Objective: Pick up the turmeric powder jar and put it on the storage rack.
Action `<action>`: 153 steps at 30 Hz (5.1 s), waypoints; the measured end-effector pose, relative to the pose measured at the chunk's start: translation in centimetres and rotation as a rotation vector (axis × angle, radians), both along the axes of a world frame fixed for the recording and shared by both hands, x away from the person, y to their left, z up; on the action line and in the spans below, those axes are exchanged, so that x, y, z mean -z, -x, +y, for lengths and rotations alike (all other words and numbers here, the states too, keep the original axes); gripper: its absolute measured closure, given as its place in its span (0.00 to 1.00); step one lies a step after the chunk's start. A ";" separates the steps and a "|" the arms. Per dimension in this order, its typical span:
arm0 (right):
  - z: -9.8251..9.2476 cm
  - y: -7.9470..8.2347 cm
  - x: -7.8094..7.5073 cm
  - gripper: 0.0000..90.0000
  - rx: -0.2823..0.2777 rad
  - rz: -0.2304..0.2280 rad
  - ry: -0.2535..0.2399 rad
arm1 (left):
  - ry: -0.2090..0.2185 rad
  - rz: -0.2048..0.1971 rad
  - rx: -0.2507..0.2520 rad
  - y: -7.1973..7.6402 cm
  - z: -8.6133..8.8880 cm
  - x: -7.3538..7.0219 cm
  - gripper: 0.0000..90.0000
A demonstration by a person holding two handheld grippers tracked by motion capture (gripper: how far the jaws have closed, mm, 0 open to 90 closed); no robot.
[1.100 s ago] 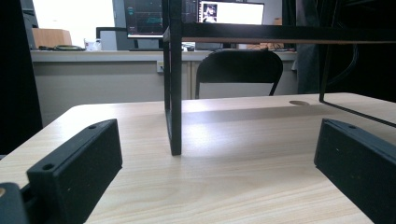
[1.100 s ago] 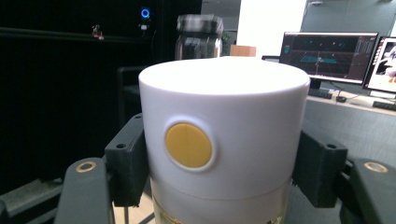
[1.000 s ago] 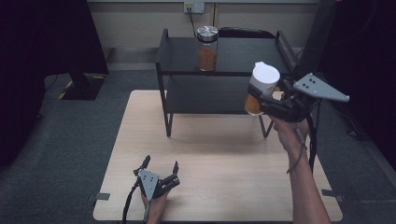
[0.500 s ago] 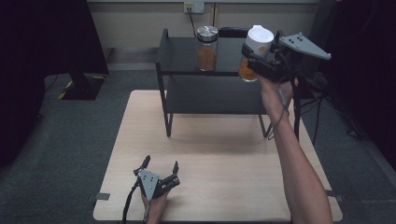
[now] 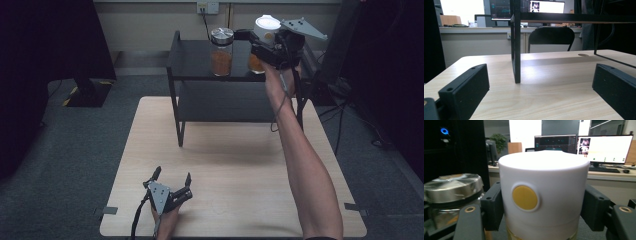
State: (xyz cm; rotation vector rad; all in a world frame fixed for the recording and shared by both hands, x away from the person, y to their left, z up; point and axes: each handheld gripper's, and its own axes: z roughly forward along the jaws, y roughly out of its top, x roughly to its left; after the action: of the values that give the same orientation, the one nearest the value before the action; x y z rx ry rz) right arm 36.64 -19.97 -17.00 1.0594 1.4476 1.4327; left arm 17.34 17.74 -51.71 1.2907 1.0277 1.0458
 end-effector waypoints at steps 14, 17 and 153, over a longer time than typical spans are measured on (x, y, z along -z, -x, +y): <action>0.2 -0.3 0.6 0.30 -0.002 -0.009 0.021 | 0.000 0.000 -0.001 0.0 0.0 0.0 0.00; 0.5 -0.2 0.9 0.10 0.029 -0.018 0.017 | 0.000 0.001 -0.001 0.0 0.0 0.0 0.00; -5.7 21.3 35.0 0.00 0.128 -0.089 0.044 | 0.007 0.000 -0.030 0.3 -0.4 0.0 0.00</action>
State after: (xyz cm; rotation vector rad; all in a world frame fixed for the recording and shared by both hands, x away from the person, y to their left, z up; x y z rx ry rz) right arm 15.38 -25.64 -52.01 1.0296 1.3183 1.3343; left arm 17.05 17.29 -51.74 1.2737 1.0526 1.0639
